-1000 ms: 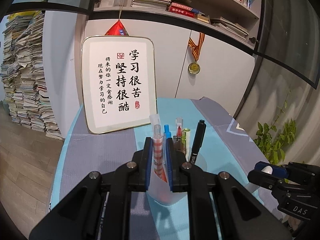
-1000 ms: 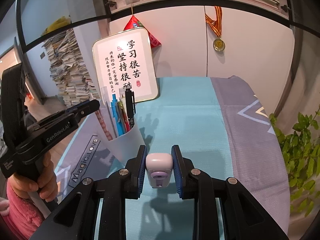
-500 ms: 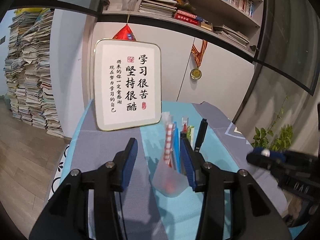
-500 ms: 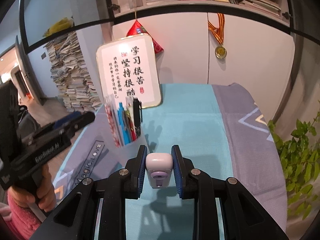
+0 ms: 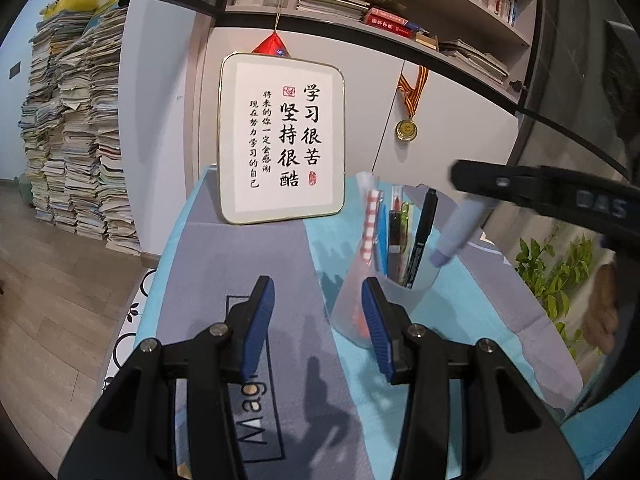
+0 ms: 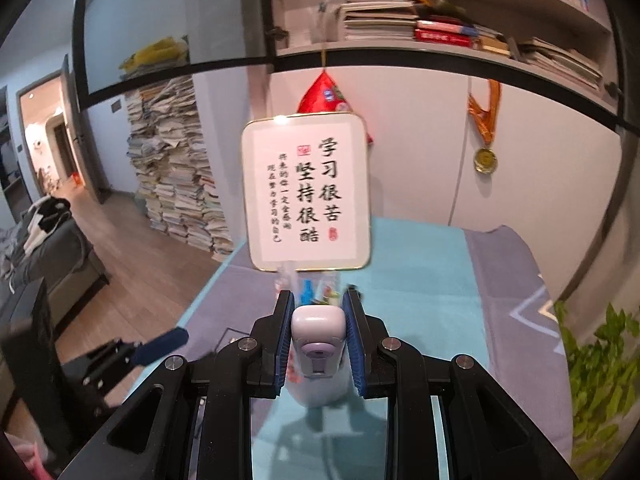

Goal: Organize stationery
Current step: 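Lower the eraser into the cup and open the right gripper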

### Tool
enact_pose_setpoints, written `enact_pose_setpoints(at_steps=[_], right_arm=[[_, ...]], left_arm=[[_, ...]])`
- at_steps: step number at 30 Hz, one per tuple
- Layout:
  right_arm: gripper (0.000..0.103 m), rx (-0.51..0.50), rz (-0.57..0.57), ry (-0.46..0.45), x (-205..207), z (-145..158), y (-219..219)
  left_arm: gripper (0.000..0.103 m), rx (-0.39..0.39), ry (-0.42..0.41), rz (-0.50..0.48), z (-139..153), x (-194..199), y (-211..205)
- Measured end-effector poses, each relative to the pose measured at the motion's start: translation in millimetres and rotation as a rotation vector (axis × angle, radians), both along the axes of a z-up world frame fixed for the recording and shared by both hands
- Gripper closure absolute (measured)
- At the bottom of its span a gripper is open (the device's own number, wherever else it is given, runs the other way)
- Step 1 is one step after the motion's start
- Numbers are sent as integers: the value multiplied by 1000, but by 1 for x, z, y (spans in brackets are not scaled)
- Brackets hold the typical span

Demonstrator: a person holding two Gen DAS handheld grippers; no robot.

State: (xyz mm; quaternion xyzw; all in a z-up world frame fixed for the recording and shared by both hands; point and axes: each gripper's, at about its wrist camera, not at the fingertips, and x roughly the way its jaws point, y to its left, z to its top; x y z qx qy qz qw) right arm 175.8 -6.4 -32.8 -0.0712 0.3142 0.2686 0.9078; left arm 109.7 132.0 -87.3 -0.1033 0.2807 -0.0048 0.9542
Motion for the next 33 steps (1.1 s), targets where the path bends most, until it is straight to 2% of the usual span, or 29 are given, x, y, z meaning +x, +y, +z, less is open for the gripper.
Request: enact_pose_setpoints(at_steps=[9, 23, 33], right_arm=[[77, -27, -32, 64, 21, -26, 14], [77, -67, -44, 174, 30, -52, 15], [76, -39, -62, 191, 24, -50, 5]], left_arm=[[57, 20, 3, -15, -6, 0, 3], [56, 26, 23, -42, -12, 6, -2], [54, 30, 27, -48, -11, 4, -5]])
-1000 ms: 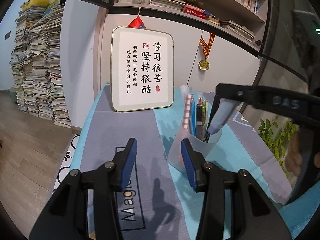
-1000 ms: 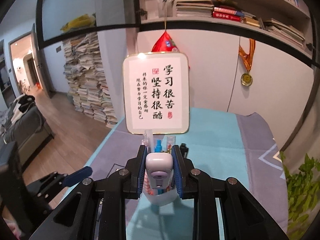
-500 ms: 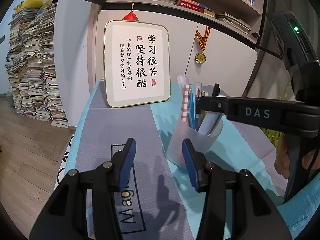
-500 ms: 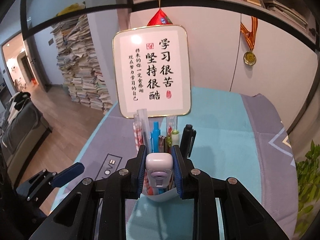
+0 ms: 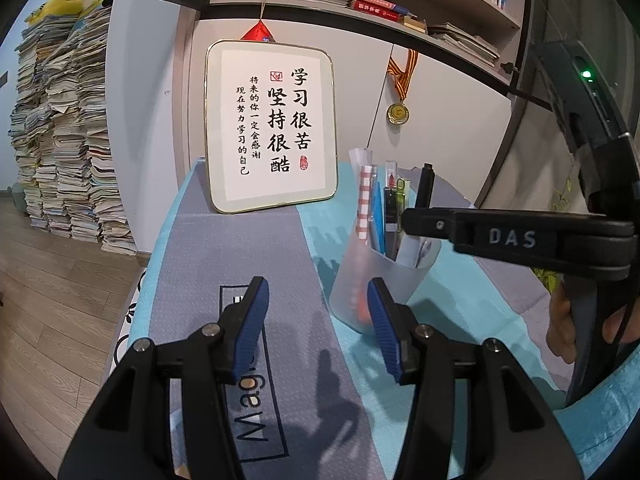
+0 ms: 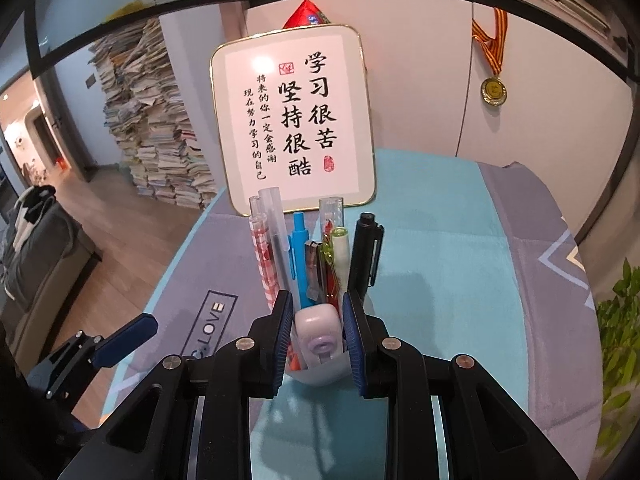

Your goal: Organize stationery

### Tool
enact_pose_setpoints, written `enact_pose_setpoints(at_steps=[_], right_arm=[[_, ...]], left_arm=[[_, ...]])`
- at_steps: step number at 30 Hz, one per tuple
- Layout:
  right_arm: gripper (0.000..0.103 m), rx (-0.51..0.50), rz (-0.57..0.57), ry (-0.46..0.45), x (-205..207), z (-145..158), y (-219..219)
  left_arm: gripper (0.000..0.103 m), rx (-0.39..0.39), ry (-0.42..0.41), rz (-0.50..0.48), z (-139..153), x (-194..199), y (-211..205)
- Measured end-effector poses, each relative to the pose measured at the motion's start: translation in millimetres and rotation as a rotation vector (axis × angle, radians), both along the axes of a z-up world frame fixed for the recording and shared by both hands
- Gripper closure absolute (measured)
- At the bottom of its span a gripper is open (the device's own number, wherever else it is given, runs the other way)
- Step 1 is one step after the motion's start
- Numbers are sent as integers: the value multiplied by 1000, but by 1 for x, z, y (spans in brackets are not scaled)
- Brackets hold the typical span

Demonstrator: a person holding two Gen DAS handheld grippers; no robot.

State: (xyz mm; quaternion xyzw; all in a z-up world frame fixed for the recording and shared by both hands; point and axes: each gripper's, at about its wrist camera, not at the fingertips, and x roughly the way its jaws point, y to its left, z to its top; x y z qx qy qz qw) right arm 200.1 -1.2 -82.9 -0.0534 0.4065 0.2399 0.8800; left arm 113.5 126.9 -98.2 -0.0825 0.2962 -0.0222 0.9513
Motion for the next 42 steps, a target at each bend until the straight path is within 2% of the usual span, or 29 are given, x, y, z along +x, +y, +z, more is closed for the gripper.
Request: enact_pose_setpoints(at_steps=[6, 14, 20, 28, 30, 32, 34, 37, 42], right_arm=[[76, 40, -30, -25, -6, 7, -16], [76, 57, -57, -75, -22, 15, -30], [76, 74, -92, -78, -35, 20, -47], [76, 70, -106, -138, -63, 37, -66], [72, 75, -112, -156, -72, 42, -71], [55, 79, -126, -195, -87, 52, -77], [49, 79, -138, -236, -100, 62, -83], [49, 65, -156, -310, -126, 80, -91], [45, 71, -179, -377, -158, 102, -107]], left_arm=[[51, 9, -4, -10, 2, -3, -7], [42, 22, -21, -25, 12, -10, -19], [38, 27, -40, -39, 21, -18, -30], [32, 75, -71, -37, 37, -34, -49], [32, 89, -78, -38, 42, -38, -52], [31, 96, -95, -35, 49, -44, -56], [28, 97, -121, -30, 59, -54, -61], [25, 101, -151, -31, 72, -68, -71], [20, 112, -200, -28, 96, -92, -91]])
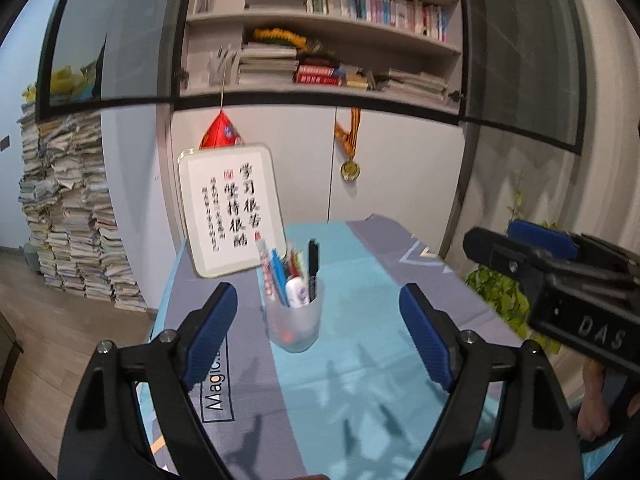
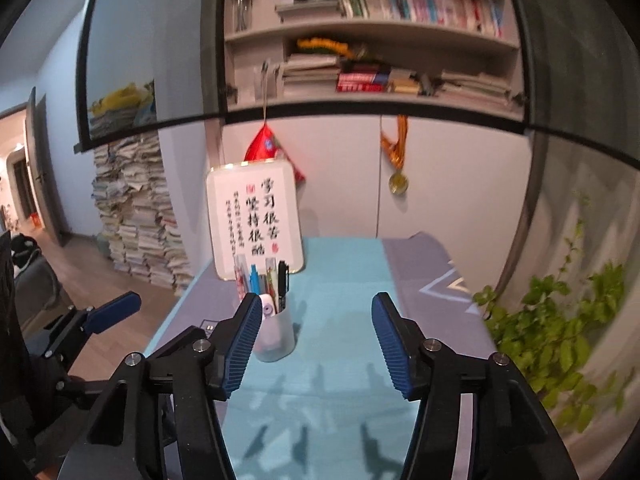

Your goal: Organize stationery

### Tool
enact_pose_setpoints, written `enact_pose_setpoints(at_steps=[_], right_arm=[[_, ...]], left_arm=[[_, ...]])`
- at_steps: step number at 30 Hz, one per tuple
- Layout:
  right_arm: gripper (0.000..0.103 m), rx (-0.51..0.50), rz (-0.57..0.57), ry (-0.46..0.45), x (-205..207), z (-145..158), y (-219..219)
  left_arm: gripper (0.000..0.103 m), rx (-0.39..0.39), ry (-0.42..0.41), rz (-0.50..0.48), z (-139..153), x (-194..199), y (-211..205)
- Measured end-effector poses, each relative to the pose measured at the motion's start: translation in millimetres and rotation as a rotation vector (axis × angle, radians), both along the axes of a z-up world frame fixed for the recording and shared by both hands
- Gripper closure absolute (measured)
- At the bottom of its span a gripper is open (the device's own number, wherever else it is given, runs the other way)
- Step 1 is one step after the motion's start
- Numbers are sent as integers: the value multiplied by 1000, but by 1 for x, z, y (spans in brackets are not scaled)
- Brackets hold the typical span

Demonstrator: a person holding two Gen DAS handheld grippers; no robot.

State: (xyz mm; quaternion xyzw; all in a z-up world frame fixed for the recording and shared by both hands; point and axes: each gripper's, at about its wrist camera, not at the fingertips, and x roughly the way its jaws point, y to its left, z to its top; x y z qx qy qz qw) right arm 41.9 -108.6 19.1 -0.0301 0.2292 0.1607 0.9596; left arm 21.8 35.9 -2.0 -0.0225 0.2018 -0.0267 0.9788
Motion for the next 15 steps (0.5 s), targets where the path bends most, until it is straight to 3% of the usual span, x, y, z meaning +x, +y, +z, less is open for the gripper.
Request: enact_pose_setpoints(at_steps=[6, 8, 9, 15], right_arm=[[44, 23, -76, -117, -45, 32, -28], [30, 26, -95, -138, -55, 38, -34], [28, 30, -103, -149, -59, 41, -36], [27, 46, -110, -180, -78, 46, -44]], left_arm=[[12, 35, -83, -13, 30, -35, -25], [11, 41, -99, -12, 37, -43, -29], [11, 40, -106, -12, 39, -47, -30], [10, 76, -138, -8, 48, -67, -39]])
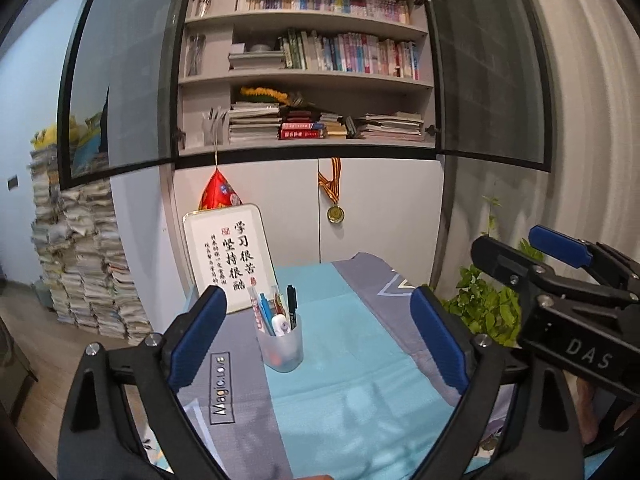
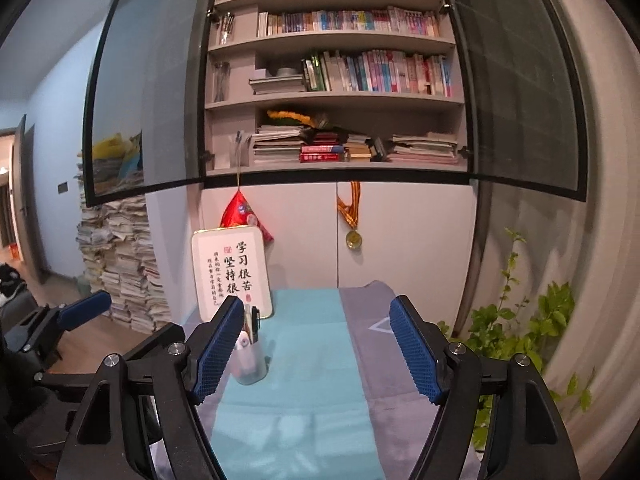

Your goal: Organize stationery

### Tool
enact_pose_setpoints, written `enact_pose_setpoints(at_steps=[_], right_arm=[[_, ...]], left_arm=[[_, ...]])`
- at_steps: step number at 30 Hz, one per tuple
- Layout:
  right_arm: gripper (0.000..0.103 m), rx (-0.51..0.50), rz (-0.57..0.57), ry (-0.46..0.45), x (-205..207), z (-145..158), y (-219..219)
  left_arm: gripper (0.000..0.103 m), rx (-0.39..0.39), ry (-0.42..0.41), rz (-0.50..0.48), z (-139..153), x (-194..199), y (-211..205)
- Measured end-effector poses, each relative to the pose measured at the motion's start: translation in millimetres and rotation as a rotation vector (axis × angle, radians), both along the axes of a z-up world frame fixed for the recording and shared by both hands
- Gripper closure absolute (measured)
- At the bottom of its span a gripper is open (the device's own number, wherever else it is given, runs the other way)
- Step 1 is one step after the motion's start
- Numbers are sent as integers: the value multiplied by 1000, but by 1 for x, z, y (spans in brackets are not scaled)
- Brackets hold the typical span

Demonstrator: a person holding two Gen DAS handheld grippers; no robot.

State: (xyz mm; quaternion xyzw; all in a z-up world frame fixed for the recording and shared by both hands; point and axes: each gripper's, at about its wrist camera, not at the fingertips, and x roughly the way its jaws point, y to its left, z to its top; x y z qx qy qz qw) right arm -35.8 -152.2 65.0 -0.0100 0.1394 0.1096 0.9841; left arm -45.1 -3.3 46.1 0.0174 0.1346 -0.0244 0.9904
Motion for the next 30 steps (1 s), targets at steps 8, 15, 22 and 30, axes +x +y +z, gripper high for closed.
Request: enact_pose_setpoints(at_steps=[8, 15, 22, 30], right_arm=[[27, 53, -23, -20, -12, 5, -14], [27, 63, -38, -33, -15, 8, -19], [27, 72, -45, -35, -16, 10, -22], [27, 72, -45, -35, -16, 10, -22]], left_arm=[[9, 21, -22, 3, 6, -12, -4], [9, 24, -32, -1, 11, -15, -6], [9, 38, -49, 3, 16, -20, -9], [9, 41, -53, 11, 20, -21, -10]])
